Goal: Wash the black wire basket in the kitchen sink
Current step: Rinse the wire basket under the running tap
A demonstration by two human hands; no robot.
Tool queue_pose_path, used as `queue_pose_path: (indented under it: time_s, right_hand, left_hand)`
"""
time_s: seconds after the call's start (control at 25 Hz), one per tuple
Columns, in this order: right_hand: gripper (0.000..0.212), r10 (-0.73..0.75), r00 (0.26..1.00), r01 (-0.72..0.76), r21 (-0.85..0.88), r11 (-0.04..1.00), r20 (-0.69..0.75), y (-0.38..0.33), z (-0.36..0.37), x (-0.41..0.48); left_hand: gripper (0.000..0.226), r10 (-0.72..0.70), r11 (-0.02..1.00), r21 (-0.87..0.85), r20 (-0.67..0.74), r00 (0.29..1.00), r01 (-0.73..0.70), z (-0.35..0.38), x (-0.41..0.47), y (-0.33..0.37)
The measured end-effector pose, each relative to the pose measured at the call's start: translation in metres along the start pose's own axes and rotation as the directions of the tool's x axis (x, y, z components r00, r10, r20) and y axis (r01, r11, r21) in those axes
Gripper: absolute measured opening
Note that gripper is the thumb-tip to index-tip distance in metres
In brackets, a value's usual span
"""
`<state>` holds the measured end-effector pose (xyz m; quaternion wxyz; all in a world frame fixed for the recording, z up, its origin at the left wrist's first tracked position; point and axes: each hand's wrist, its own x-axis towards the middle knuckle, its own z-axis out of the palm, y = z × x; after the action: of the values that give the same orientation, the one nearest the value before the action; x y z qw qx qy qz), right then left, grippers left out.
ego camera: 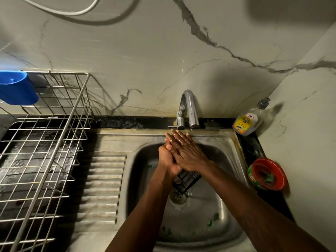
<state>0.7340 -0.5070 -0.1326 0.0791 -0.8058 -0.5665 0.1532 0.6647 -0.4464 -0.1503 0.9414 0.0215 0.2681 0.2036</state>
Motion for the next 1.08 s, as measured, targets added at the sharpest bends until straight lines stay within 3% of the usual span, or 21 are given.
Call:
queue_pose_path:
  time_s: [0.24,0.44,0.68,0.88,1.08]
  right_hand:
    - [0.070,-0.025,1.000,0.025,-0.008,1.000,-0.012,0.005,0.009,-0.050]
    - [0.083,0.011,1.000,-0.011,-0.007,1.000,0.030,-0.007,0.001,0.008]
    - [0.069,-0.101,0.994,0.098,-0.086,0.991,-0.038,0.006,0.006,-0.051]
    - [0.070,0.020,0.998,-0.017,-0.065,0.998,0.055,-0.005,-0.001,-0.003]
    - [0.073,-0.106,0.994,0.107,-0.080,0.991,0.015,0.000,0.001,-0.018]
  left_hand:
    - [0.056,-0.100,0.960,0.247,-0.136,0.986,0.131,0.014,-0.003,0.014]
    - [0.048,0.108,0.984,0.161,-0.195,0.975,-0.076,0.025,-0.010,0.010]
    - [0.057,-0.003,0.984,0.172,-0.221,0.975,0.042,0.010,0.001,0.023]
    - [0.050,0.112,0.985,0.157,-0.256,0.960,-0.073,0.002,-0.001,0.011]
    - [0.046,0.083,0.981,0.192,-0.263,0.961,-0.032,0.000,-0.005,0.022]
